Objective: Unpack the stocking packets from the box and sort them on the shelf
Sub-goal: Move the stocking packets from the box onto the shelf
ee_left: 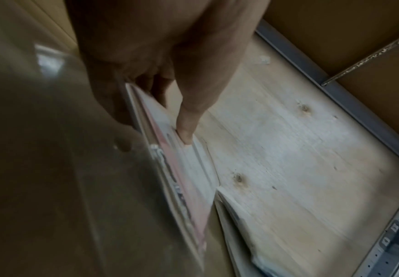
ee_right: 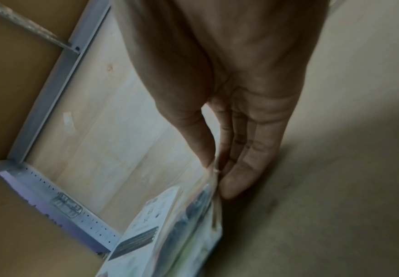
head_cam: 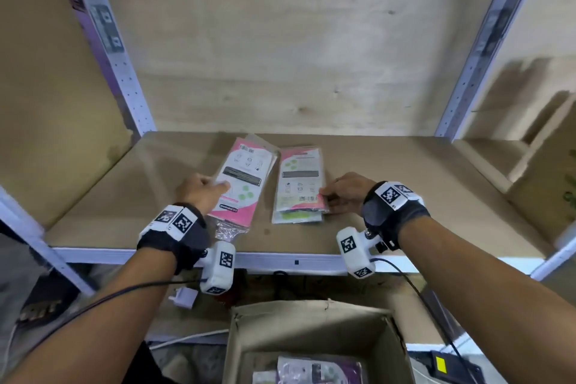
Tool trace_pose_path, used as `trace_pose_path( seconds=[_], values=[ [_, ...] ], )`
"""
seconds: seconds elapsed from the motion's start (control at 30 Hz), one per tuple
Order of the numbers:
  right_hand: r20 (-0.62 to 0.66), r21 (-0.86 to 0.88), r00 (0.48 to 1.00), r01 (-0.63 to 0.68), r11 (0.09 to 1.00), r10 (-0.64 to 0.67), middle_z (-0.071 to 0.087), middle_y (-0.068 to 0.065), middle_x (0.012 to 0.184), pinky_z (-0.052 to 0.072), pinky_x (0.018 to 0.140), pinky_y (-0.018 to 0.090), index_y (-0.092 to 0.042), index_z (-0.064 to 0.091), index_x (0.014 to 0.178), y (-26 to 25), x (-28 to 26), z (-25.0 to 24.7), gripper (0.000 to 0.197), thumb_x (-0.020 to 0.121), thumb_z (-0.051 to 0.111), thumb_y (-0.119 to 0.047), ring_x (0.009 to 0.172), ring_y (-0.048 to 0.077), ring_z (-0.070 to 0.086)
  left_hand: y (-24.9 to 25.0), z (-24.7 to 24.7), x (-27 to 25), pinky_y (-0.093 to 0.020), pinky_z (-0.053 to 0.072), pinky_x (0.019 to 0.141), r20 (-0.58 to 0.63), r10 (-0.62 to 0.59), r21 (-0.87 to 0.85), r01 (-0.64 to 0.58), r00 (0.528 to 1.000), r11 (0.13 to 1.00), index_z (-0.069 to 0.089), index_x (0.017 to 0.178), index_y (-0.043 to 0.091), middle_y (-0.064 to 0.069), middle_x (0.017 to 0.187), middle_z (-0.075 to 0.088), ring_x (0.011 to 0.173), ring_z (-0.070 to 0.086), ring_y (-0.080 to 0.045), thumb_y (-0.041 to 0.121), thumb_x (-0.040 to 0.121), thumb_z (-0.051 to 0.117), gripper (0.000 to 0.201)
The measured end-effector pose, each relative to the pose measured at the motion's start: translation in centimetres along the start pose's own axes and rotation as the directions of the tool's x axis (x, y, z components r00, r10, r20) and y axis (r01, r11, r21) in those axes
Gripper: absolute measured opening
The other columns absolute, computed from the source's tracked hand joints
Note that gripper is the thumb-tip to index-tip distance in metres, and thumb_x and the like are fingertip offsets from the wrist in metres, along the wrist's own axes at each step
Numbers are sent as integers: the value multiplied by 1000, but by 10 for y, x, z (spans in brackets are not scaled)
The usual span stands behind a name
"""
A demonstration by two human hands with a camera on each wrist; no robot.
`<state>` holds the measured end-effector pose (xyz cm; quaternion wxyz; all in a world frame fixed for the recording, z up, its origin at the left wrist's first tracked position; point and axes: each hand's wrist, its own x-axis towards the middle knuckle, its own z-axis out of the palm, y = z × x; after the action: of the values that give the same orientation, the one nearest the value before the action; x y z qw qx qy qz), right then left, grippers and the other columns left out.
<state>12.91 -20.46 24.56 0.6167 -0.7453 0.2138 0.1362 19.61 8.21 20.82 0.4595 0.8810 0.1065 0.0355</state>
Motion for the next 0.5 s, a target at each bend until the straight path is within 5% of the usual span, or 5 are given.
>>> trace_pose_path(
  seconds=[0.27, 0.37, 0.5],
  values=[
    [24, -128, 999, 31, 991, -28, 65, 21, 97, 55, 91, 50, 3, 59, 94, -29, 34, 48, 3, 94, 59, 0, 87, 32, 64, -11, -22, 28, -29, 46, 71, -47, -73, 40, 75, 996, 996, 63, 82, 17, -7, 95, 68, 81, 63, -27, 36, 88, 72, 22],
    [47, -177, 999, 30, 984, -22, 63, 22, 92, 59, 76, 42, 3, 58, 85, -55, 59, 84, 10, 95, 59, 0, 72, 28, 62, -24, -43, 68, -33, 49, 78, -51, -98, 35, 100, 994, 994, 70, 102, 4, -15, 103, 71, 92, 68, -32, 37, 88, 72, 36],
    [50, -218, 999, 29, 976, -18, 65, 24, 95, 58, 76, 42, 4, 59, 84, -73, 73, 113, 13, 95, 59, -2, 71, 28, 62, -40, -60, 93, -32, 46, 73, -146, -107, 14, 110, 984, 994, 70, 103, -4, -20, 107, 73, 82, 63, -28, 32, 85, 77, 41]
  ],
)
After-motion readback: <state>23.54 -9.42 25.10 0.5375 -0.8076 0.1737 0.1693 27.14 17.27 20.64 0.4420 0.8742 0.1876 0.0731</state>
